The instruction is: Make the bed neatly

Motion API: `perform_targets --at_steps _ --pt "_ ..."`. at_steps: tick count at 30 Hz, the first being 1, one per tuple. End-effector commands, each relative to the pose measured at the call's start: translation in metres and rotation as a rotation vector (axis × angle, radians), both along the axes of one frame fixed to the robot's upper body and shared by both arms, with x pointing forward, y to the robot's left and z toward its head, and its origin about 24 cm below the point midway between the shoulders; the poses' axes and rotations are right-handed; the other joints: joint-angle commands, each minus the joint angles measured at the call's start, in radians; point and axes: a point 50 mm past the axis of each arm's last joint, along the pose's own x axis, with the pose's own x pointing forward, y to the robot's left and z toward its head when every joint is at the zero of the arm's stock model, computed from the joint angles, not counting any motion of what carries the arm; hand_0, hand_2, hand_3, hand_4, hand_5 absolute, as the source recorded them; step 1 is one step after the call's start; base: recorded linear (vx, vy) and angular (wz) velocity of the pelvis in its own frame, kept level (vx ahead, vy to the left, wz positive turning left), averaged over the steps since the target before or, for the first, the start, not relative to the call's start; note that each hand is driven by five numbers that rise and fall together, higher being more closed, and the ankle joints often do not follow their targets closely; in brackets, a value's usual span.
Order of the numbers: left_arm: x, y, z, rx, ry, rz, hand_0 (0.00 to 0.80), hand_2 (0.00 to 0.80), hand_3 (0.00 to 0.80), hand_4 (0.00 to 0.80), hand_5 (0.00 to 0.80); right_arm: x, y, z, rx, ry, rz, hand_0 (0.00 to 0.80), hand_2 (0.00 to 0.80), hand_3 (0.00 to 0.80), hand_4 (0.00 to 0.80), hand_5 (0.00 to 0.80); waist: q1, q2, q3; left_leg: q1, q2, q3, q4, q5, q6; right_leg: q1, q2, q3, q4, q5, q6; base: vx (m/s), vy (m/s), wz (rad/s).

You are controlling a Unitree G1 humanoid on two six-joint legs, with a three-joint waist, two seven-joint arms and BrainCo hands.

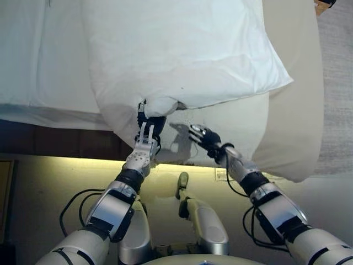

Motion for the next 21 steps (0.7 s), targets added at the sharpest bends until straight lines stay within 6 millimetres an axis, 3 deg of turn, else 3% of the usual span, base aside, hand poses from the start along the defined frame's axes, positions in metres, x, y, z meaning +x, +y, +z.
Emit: perform_targets --at_steps 1,4,8,14,17,21 --pt "-0.001 0.007 0.018 0.003 -0.184 0.014 0.800 0.800 0.800 0.800 0.800 -0.016 -0.025 -0.018 -0.018 0.023 -0.023 0.000 0.000 0.000 0.000 0.000 0.011 0.039 -0.113 0.008 -0.021 -0.006 -0.007 -0.031 0.012 0.048 -0.052 -0.049 0.086 -0.128 0.072 0.051 0.065 0.02" --pt "-0.016 0.024 -0.006 0.010 -0.135 0.058 0.800 0.800 0.800 0.800 0.800 -0.041 -0.045 -0.043 -0.005 0.104 -0.074 0.000 0.000 0.000 0.000 0.000 0.020 0.063 -0.154 0.045 -0.025 -0.010 -0.028 -0.032 0.013 0.090 -0.056 -0.061 0.070 -0.134 0.077 0.092 0.087 0.03" --pt "-0.050 0.051 -0.052 0.027 -0.008 0.138 0.800 0.800 0.800 0.800 0.800 -0.079 -0.064 -0.074 0.019 0.220 -0.150 0.000 0.000 0.000 0.000 0.000 0.043 0.093 -0.220 0.103 -0.033 -0.022 -0.047 -0.037 0.016 0.158 -0.063 -0.078 0.057 -0.145 0.081 0.121 0.066 0.09" --pt "-0.105 0.095 -0.104 0.009 0.170 0.284 0.800 0.800 0.800 0.800 0.800 -0.116 -0.075 -0.098 0.032 0.329 -0.219 0.000 0.000 0.000 0.000 0.000 0.081 0.117 -0.312 0.180 -0.045 -0.043 -0.073 -0.039 0.021 0.249 -0.057 -0.100 0.031 -0.153 0.073 0.162 0.051 0.15" --pt "-0.134 0.123 -0.122 0.009 0.238 0.400 0.800 0.800 0.800 0.800 0.800 -0.127 -0.081 -0.104 0.029 0.356 -0.249 0.000 0.000 0.000 0.000 0.000 0.099 0.128 -0.338 0.216 -0.050 -0.057 -0.085 -0.043 0.021 0.291 -0.053 -0.108 0.020 -0.163 0.067 0.125 0.081 0.17" --pt "-0.160 0.170 -0.124 0.021 0.278 0.566 0.800 0.800 0.800 0.800 0.800 -0.134 -0.089 -0.106 0.015 0.380 -0.261 0.000 0.000 0.000 0.000 0.000 0.115 0.141 -0.359 0.245 -0.058 -0.069 -0.098 -0.046 0.020 0.324 -0.056 -0.119 0.008 -0.170 0.067 0.057 0.090 0.17"
